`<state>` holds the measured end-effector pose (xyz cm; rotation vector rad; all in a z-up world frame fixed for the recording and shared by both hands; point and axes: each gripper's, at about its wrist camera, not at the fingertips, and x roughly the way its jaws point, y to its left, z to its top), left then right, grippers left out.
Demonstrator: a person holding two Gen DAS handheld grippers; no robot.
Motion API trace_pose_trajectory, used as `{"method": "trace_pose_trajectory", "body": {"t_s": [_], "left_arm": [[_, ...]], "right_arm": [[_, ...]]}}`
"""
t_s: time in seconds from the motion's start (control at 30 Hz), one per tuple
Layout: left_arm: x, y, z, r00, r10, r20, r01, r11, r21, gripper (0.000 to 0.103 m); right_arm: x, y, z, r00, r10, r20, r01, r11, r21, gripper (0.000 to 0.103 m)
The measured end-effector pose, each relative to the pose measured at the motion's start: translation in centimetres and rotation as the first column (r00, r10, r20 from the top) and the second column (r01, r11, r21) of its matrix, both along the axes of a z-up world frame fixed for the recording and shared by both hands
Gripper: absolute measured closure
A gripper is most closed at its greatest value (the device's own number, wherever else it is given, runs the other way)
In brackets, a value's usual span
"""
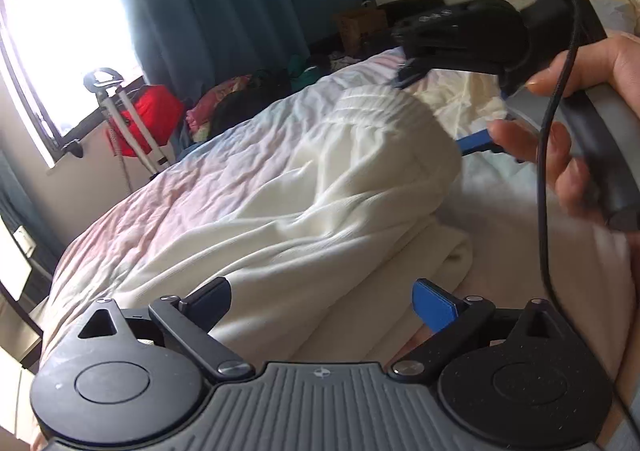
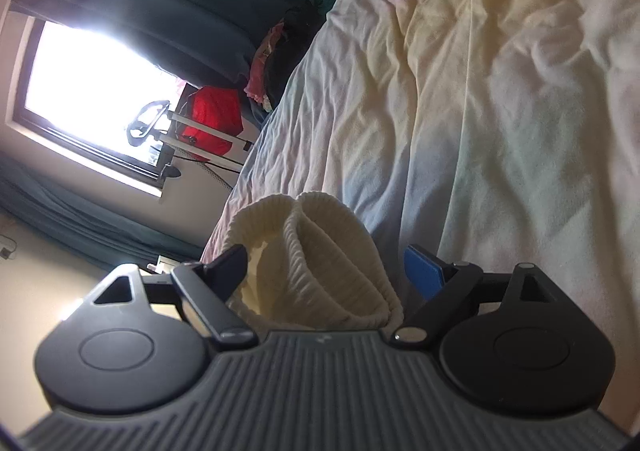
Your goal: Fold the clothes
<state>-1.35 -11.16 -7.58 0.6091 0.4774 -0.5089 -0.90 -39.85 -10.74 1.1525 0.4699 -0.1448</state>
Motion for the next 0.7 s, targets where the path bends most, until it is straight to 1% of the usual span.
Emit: {"method": "trace_pose_trajectory", "body": {"t_s": [0.03,0.13,0.2,0.27,0.37,0.43,0.5,0.63,0.7], "left_arm": [[-0.5,0.8,0.3,1.0,-0.001,0.003,0.001,1.0,0.005,0.004],[-0.4,3.2,0.5,0.999,0.041,0.029,-0.041,0.999,-0.004,0.004],[-1.9,4.2,0.6,0.997,0.064,0.044,-0.064,0.998,-0.01,0.004],[-2.4,4.8,0.4,0.996,0.076,0.048,-0.076,0.997,-0.021,0.004],[-2.2,5.3,0.0,0.995,0.089,0.04,-0.087,0.995,-0.038,0.004],[-2.0,5.4,-0.3,0.994,0.106,0.041,-0.104,0.994,-0.035,0.004],[-1.3,5.7,-0.5,0.991,0.132,0.026,-0.131,0.99,-0.05,0.004],[-0.1,6.7,-0.2,0.981,0.191,-0.042,-0.194,0.974,-0.115,0.003],[0.3,7.2,0.0,0.973,0.222,-0.06,-0.228,0.964,-0.135,0.002]], "right_arm": [[-0.2,-0.1,-0.1,1.0,0.002,0.001,-0.002,1.0,0.023,0.015],[-0.9,-0.2,-0.1,1.0,0.005,0.014,-0.006,0.996,0.087,0.015],[-1.4,0.2,0.2,1.0,0.014,0.018,-0.016,0.996,0.091,0.015],[-2.1,0.6,0.5,1.0,0.014,0.02,-0.015,0.996,0.093,0.015],[-3.5,1.0,0.2,0.999,-0.039,0.025,0.035,0.991,0.13,0.015],[-4.2,1.3,-0.1,0.998,-0.055,0.021,0.052,0.987,0.155,0.015],[-5.0,1.8,-0.3,0.996,-0.084,0.036,0.077,0.982,0.173,0.015],[-5.1,3.5,-0.3,0.995,-0.089,0.039,0.082,0.985,0.149,0.015],[-4.1,4.5,-0.6,0.999,-0.031,0.019,0.028,0.991,0.131,0.015]]}}
